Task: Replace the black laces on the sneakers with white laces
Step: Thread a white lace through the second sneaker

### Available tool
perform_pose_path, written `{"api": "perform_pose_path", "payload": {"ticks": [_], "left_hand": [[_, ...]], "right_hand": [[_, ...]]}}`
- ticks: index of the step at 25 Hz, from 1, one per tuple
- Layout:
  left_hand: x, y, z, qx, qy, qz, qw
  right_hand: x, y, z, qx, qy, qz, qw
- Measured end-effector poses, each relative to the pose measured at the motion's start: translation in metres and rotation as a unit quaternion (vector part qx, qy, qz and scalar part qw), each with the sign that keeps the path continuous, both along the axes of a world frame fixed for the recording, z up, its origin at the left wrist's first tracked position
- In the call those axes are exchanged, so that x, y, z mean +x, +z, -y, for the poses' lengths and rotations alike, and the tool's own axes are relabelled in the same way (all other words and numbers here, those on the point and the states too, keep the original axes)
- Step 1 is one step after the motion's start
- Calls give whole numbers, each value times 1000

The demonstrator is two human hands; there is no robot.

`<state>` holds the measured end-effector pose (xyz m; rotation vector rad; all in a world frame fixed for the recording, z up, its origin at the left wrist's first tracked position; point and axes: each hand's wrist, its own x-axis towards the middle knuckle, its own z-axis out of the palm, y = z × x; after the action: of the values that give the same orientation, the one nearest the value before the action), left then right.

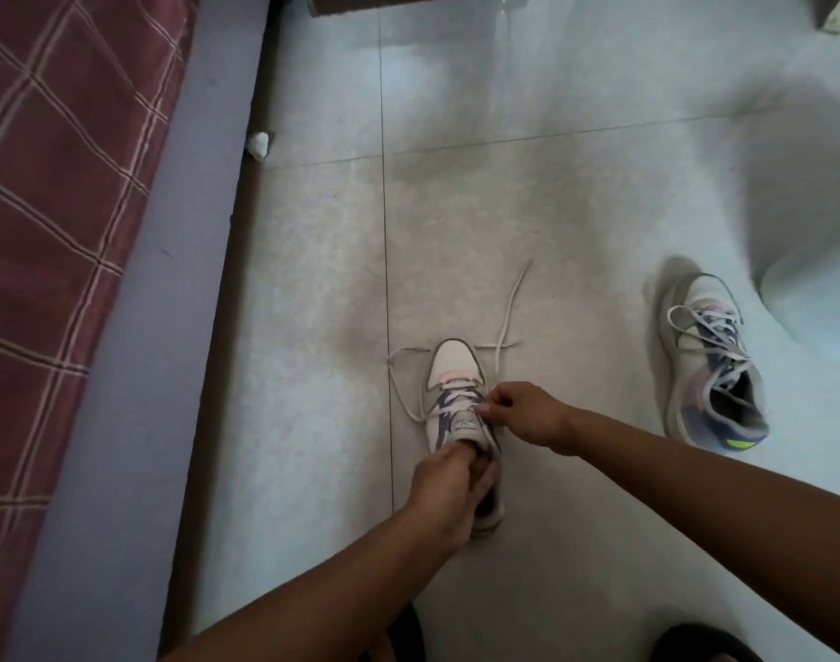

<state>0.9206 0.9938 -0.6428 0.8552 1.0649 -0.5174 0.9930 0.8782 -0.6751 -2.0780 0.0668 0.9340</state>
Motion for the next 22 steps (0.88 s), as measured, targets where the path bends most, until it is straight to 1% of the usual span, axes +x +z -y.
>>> {"api": "perform_pose_path", "payload": {"ticks": [1, 2, 3, 4, 6, 7, 8, 10, 11, 12, 13, 18, 20, 22], "left_hand": [[1, 1, -8, 21, -72, -13, 997], [4, 2, -18, 57, -164, -18, 985], [9, 3, -30, 114, -252, -6, 961], [16, 3, -42, 190, -315, 29, 929], [35, -1, -59, 356, -368, 129, 849], [46, -4, -63, 411, -391, 169, 806], [55, -8, -64, 434, -432, 195, 766], [69, -20, -61, 421, -544, 202, 698], [75, -26, -61, 410, -590, 193, 668], [80, -30, -62, 398, -624, 183, 647], [83, -33, -64, 380, -644, 176, 640], [81, -36, -75, 283, -657, 185, 674], [80, -32, -78, 264, -630, 191, 705], [84, -23, -86, 249, -577, 193, 753]], "right_hand": [[0, -3, 4, 4, 2, -1, 1000], [1, -4, 9, 15, 2, 0, 1000], [2, -4, 12, 33, -1, -4, 999], [3, -3, 14, 53, -8, -14, 998], [5, -2, 17, 78, -29, -48, 995], [5, -3, 16, 80, -38, -67, 994], [6, -3, 15, 77, -37, -83, 993], [8, -1, 15, 45, 5, -90, 995], [9, 0, 16, 29, 31, -81, 996], [11, 2, 20, 22, 48, -72, 996], [12, 4, 24, 22, 55, -70, 996], [14, 14, 50, 5, 96, -83, 992], [16, 18, 58, -12, 107, -57, 993], [19, 25, 71, -9, 97, -34, 995]]}}
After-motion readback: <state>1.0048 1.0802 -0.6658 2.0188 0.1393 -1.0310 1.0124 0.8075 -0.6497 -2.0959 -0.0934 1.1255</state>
